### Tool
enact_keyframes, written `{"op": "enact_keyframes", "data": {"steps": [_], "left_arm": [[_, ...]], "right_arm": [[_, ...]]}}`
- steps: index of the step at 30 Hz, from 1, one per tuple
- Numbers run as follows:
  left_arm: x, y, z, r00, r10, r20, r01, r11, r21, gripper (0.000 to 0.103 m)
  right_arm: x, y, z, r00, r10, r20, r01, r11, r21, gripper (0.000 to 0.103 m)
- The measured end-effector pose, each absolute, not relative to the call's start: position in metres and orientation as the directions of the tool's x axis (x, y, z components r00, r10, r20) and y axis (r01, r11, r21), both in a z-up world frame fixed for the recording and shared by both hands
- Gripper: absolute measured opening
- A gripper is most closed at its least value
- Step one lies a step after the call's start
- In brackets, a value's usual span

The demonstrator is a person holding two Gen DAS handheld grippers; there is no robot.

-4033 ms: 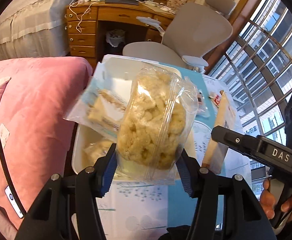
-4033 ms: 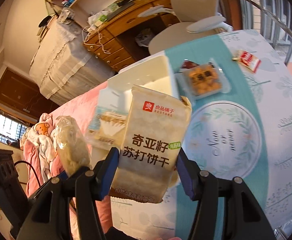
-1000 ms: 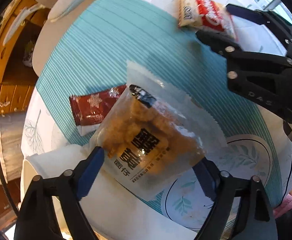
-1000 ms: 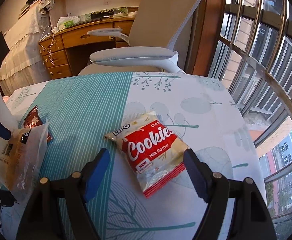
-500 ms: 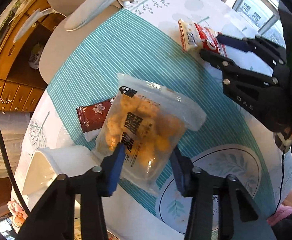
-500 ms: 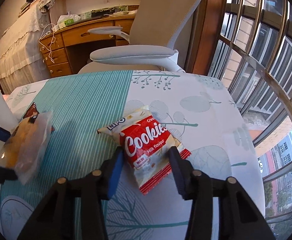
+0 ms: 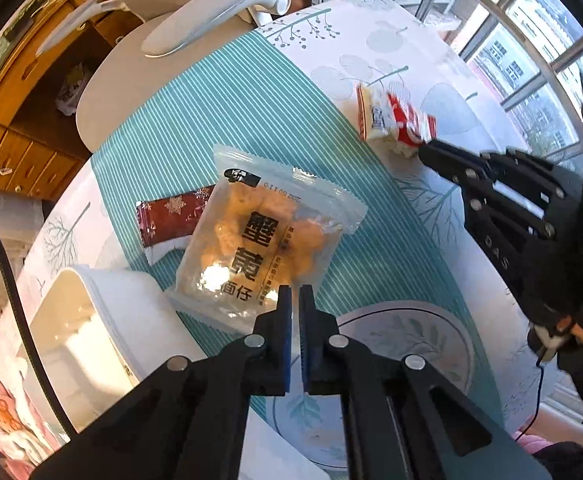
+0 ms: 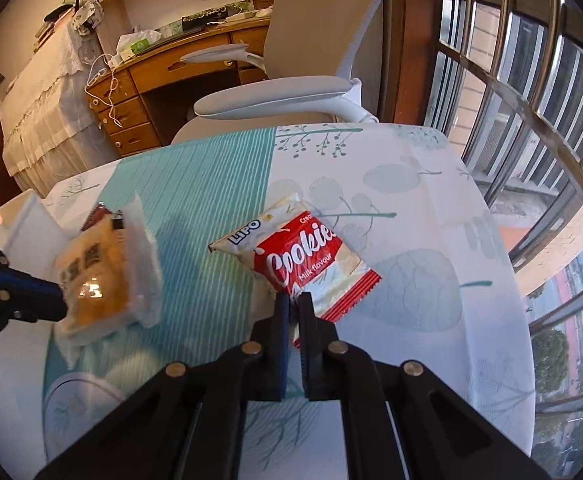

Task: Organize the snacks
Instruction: 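Lift the orange snack bag with the left gripper while the right lifts the Cookies packet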

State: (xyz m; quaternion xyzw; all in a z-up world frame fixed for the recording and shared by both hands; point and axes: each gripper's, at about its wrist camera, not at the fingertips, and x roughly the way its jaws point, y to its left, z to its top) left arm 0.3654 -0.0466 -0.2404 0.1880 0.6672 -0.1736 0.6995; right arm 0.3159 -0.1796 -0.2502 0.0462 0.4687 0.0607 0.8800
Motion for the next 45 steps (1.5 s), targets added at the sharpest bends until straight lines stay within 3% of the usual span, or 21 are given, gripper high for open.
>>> {"op": "enact_keyframes", "data": {"steps": [7, 10, 12, 13, 15, 18, 20, 26, 39, 45], "left_arm": [[0.360, -0.048, -0.224, 0.066, -0.011, -0.998, 0.479, 0.877, 0.022, 0.002], [0.361, -0.048, -0.222, 0.069, -0.003, -0.998, 0.479, 0.877, 0.031, 0.011], [0.363, -0.048, -0.223, 0.056, -0.001, -0.998, 0.486, 0.874, 0.026, 0.034], [0.364, -0.048, -0.225, 0.053, 0.004, -0.999, 0.489, 0.872, 0.029, 0.040], [0.367, -0.047, -0.228, 0.060, 0.018, -0.998, 0.492, 0.870, 0.045, 0.061], [0.375, -0.043, -0.235, 0.059, 0.014, -0.998, 0.476, 0.879, 0.040, 0.076], [0.382, -0.041, -0.242, 0.042, 0.003, -0.999, 0.467, 0.884, 0.022, 0.081], [0.396, -0.039, -0.260, -0.022, -0.019, -1.000, 0.439, 0.898, -0.026, 0.088], [0.404, -0.045, -0.297, -0.036, 0.083, -0.996, 0.499, 0.865, 0.054, 0.099], [0.409, -0.055, -0.307, 0.001, 0.093, -0.996, 0.501, 0.862, 0.081, 0.099]], "right_arm": [[0.296, -0.187, -0.231, 0.551, 0.231, -0.802, -0.063, 0.970, 0.236, 0.002], [0.288, -0.190, -0.224, 0.550, 0.261, -0.793, -0.069, 0.961, 0.268, 0.002], [0.283, -0.191, -0.221, 0.547, 0.279, -0.789, -0.073, 0.955, 0.287, 0.002], [0.280, -0.192, -0.220, 0.546, 0.287, -0.787, -0.076, 0.952, 0.295, 0.002], [0.275, -0.192, -0.219, 0.539, 0.300, -0.787, -0.087, 0.949, 0.303, 0.002], [0.268, -0.192, -0.219, 0.523, 0.317, -0.791, -0.096, 0.944, 0.315, 0.002], [0.264, -0.193, -0.220, 0.508, 0.336, -0.793, -0.096, 0.937, 0.335, 0.002], [0.254, -0.194, -0.220, 0.469, 0.368, -0.803, -0.088, 0.924, 0.372, 0.002], [0.237, -0.200, -0.212, 0.421, 0.399, -0.815, -0.058, 0.908, 0.415, 0.002], [0.233, -0.197, -0.211, 0.409, 0.405, -0.818, -0.057, 0.906, 0.419, 0.002]]}}
